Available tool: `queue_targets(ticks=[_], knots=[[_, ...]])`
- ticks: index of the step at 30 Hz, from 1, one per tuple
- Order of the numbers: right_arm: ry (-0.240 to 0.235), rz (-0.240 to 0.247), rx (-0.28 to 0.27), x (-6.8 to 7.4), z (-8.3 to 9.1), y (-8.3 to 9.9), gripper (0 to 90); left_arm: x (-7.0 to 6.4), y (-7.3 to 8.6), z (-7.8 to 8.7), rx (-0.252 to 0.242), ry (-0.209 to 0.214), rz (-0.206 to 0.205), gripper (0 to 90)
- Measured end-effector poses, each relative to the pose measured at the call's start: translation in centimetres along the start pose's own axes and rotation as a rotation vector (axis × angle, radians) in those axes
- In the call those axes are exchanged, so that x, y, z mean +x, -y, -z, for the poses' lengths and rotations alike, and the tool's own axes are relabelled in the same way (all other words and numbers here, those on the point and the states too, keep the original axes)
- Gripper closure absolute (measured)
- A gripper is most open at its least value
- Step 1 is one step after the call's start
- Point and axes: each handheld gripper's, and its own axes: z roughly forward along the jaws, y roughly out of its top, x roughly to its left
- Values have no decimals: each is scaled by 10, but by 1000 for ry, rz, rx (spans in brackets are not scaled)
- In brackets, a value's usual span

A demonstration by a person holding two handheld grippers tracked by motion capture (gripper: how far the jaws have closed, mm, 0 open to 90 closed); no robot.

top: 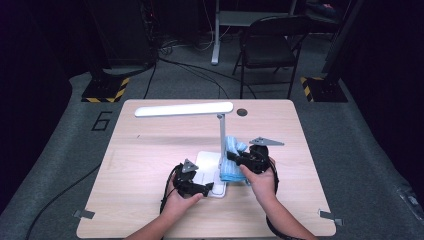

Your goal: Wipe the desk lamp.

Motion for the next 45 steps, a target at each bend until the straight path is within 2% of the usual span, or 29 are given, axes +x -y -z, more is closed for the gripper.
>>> queue_targets(ticks=[4,9,16,21,23,27,30,35,40,43,45], knots=[[-1,55,-53,14,13,-19,716,0,0,0,0,1,-1,0],[14,114,-58,25,20,-40,715,0,0,0,-1,2,2,0],[0,147,-69,37,33,-66,715,0,0,0,2,2,-5,0],[-9,160,-103,48,42,-83,713,0,0,0,-3,0,-6,0],[-16,170,-113,52,47,-90,712,0,0,-1,-8,0,6,0],[-23,182,-143,60,55,-99,709,0,0,-1,-7,0,-5,0],[-27,195,-149,65,58,-102,707,0,0,-1,-9,0,-3,0],[-21,212,-169,64,55,-99,711,0,0,0,-7,0,-5,0],[28,276,-161,66,52,-93,713,0,0,0,-7,-2,-5,1],[27,268,-147,62,47,-88,715,-1,0,0,-8,-2,3,2],[25,259,-134,59,43,-84,715,-1,0,0,-8,-2,-6,2]])
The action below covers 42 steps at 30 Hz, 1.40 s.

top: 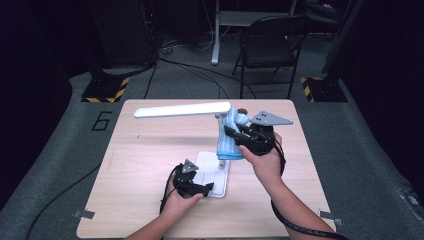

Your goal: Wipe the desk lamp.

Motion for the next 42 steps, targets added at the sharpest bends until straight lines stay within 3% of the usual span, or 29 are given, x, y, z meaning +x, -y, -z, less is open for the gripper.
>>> queue_targets(ticks=[6,15,31,35,42], knots=[[-20,-40,25,-9,-6,18,715,0,0,0,5,0,-7,2],[-10,-86,96,-21,-22,56,715,0,0,0,5,2,6,2],[26,-206,333,-38,-63,145,710,0,0,0,6,1,0,0],[3,-229,313,-43,-64,151,709,0,0,0,5,1,1,0],[3,-239,320,-40,-61,143,710,0,0,0,5,1,1,0]])
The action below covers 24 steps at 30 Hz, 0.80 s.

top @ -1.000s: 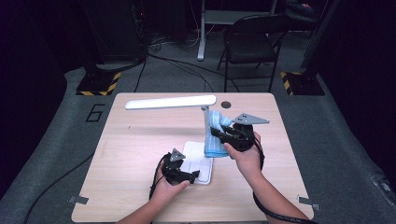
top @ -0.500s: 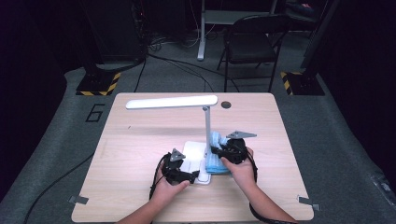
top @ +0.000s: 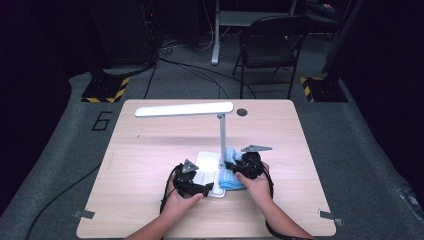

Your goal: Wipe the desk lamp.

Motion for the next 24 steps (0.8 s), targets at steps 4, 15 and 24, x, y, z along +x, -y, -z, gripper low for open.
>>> queue_targets(ticks=[4,15,24], knots=[[-9,18,-15,7,10,-10,710,0,0,0,0,0,0,0],[-55,108,-146,35,59,-57,709,0,0,0,1,1,2,0],[-85,179,-265,56,100,-101,706,0,0,0,-5,-2,6,0]])
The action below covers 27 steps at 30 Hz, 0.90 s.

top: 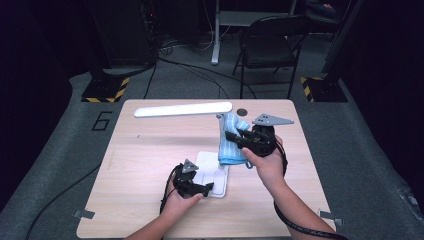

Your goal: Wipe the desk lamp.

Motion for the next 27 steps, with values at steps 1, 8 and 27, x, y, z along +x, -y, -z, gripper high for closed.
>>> queue_targets(ticks=[1,8,27], knots=[[-2,-5,-11,2,3,-5,706,0,0,0,0,-1,-2,0],[3,42,-63,15,12,-25,700,0,0,0,1,1,-4,0],[36,-64,72,-19,-17,60,710,0,0,0,5,5,3,0]])
